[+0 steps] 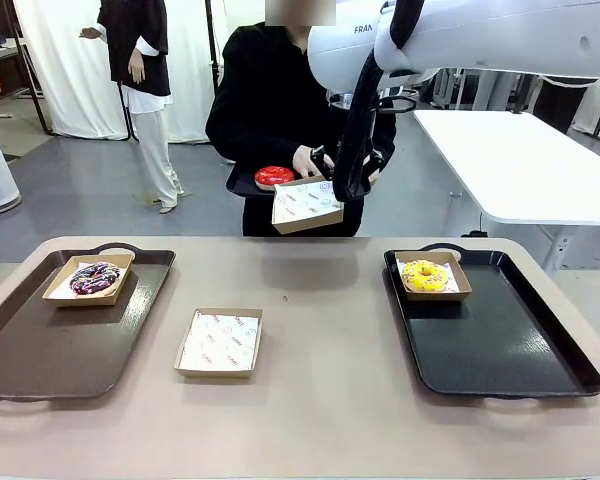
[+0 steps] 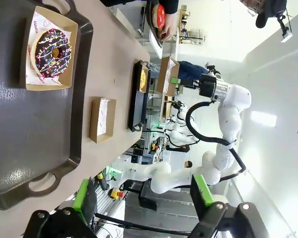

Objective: Individually package the donuts and arrange them on the tray.
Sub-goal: Place the picked Paper togo box on the Handle tray while simultaneously picking up another Paper togo box from the table with the other hand.

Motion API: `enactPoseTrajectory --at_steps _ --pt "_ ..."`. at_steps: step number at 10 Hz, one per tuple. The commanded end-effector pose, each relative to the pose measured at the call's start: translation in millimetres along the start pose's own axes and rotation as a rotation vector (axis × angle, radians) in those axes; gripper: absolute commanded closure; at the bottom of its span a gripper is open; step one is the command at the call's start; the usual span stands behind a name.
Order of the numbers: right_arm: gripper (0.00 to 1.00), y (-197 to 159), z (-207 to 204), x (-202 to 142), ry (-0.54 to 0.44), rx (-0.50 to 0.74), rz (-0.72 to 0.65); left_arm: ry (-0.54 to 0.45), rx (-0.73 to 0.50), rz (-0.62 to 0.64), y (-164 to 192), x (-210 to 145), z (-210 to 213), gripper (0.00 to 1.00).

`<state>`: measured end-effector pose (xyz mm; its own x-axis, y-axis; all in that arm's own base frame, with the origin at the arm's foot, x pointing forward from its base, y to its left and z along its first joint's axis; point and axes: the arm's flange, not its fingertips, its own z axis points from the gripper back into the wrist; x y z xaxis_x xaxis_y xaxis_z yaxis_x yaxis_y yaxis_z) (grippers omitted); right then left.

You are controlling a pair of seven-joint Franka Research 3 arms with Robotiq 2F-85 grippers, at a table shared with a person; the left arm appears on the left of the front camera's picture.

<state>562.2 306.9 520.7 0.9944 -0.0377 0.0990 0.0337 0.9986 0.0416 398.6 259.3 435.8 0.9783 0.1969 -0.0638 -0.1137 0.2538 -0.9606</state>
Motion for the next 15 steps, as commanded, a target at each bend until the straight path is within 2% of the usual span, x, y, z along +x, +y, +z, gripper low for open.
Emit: enactPoseTrajectory --at_steps 1,15 --pt "1.0 -4.6 -0.9 -5.8 0.006 -0.002 -0.003 0.008 -0.007 -0.012 -0.9 -0.5 1.1 0.0" --pt "1.0 -4.6 -0.9 -5.8 0.006 -0.002 -0.003 0.008 -0.007 -0.012 -0.9 -0.5 1.1 0.0"
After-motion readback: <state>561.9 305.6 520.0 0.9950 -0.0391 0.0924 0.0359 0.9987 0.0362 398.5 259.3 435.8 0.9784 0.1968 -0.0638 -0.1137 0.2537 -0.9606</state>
